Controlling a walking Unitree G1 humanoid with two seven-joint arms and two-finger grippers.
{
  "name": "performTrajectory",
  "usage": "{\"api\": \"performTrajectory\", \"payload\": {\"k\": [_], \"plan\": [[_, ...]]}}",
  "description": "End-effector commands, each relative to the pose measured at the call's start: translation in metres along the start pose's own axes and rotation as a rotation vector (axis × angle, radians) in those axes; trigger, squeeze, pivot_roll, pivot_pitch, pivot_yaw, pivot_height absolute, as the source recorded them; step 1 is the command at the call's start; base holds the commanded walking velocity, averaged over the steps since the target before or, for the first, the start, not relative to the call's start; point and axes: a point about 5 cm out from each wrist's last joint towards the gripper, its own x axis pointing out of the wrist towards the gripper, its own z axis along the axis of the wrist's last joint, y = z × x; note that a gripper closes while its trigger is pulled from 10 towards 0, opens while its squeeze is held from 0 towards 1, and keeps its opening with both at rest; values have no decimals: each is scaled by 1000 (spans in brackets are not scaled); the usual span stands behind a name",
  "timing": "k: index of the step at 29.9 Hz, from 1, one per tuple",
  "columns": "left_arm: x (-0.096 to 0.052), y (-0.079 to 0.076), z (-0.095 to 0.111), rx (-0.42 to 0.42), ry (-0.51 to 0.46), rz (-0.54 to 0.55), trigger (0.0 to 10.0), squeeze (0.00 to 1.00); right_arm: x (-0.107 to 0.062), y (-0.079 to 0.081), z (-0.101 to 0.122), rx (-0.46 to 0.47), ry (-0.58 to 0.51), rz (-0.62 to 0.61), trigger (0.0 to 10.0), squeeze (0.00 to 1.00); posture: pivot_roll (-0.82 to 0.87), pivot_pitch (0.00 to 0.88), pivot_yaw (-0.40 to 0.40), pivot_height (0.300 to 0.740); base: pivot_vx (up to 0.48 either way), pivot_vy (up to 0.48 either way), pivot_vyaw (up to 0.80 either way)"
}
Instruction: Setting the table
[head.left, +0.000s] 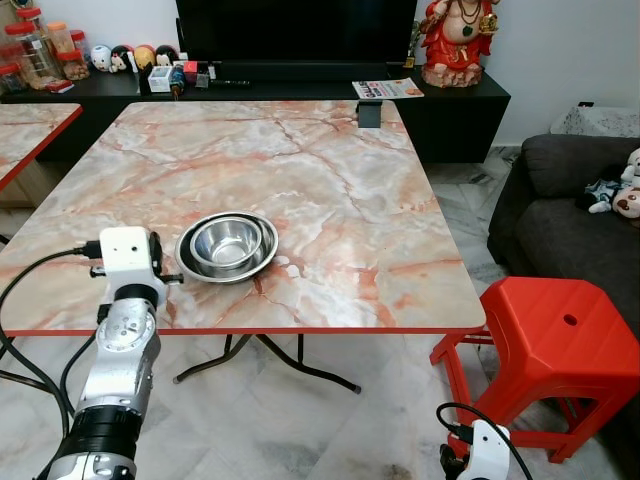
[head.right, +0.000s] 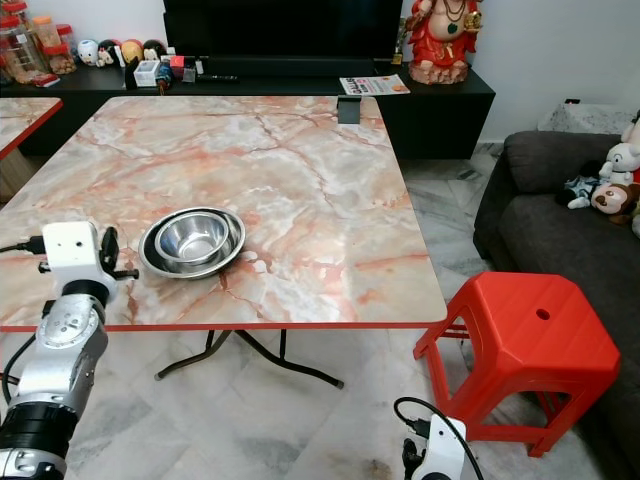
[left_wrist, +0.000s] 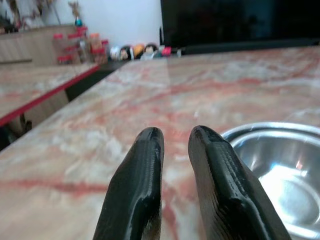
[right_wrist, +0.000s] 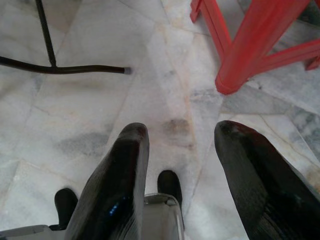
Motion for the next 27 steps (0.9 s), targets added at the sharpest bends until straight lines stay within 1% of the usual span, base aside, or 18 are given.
{"api": "performTrajectory", "payload": {"k": [1, 6, 11, 14, 20, 27], "plan": [[4, -9, 8, -10, -38, -32, 10000, 0, -1, -3, 0, 8, -7, -12, 10000, 0, -9, 0, -7, 728, 0, 0, 0], [6, -13, 6, -30, -56, -49, 10000, 0, -1, -4, 0, 11, -10, -14, 10000, 0, -16, 0, 0, 728, 0, 0, 0], [7, -11, 6, -48, -55, -40, 10000, 0, -1, -4, 0, 13, -12, -15, 10000, 0, -16, 0, 5, 728, 0, 0, 0], [8, -11, 7, -45, -57, -43, 10000, 0, -1, -4, -1, 13, -10, -15, 10000, 0, -14, 0, 6, 728, 0, 0, 0], [10, -9, 6, -18, -55, -35, 10000, 0, -1, -2, -1, 13, -9, -11, 10000, 0, -10, 0, 6, 728, 0, 315, 0], [11, -9, 6, -16, -52, -36, 10000, 0, 0, -2, 1, 18, -19, -11, 10000, 0, -15, 0, 11, 728, 0, 368, 0]]}}
